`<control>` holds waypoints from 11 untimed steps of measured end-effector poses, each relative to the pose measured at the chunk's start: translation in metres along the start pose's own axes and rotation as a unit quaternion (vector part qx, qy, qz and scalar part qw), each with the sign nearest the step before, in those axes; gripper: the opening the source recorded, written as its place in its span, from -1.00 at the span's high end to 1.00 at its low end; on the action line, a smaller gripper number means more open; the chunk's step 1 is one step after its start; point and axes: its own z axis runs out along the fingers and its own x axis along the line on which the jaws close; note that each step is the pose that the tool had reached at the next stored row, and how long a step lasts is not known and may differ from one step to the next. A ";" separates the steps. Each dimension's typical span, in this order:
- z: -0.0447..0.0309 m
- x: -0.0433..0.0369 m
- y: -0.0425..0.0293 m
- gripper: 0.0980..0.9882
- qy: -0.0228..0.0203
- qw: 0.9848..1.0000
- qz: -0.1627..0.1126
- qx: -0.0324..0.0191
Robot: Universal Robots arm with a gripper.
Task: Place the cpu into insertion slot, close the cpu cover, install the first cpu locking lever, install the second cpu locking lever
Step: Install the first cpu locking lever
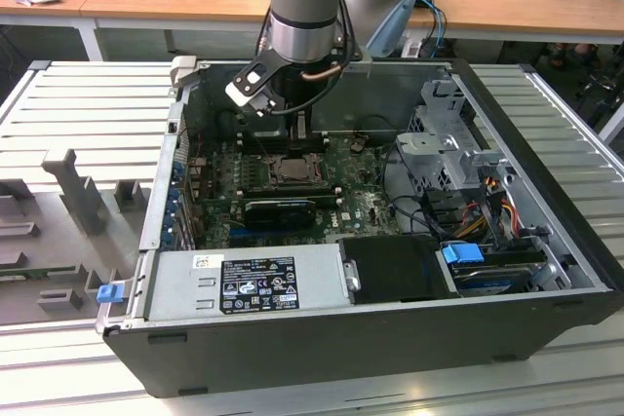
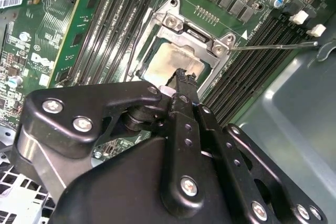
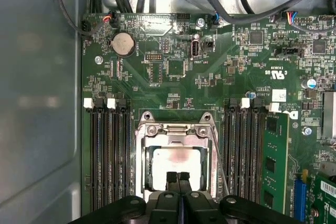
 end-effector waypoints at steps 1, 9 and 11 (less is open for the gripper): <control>0.0000 0.0000 -0.0011 0.98 0.000 1.000 0.000 0.000; -0.0068 0.0002 -0.0012 0.98 0.000 1.000 0.000 0.000; -0.0073 0.0002 -0.0012 0.98 0.000 1.000 0.000 0.000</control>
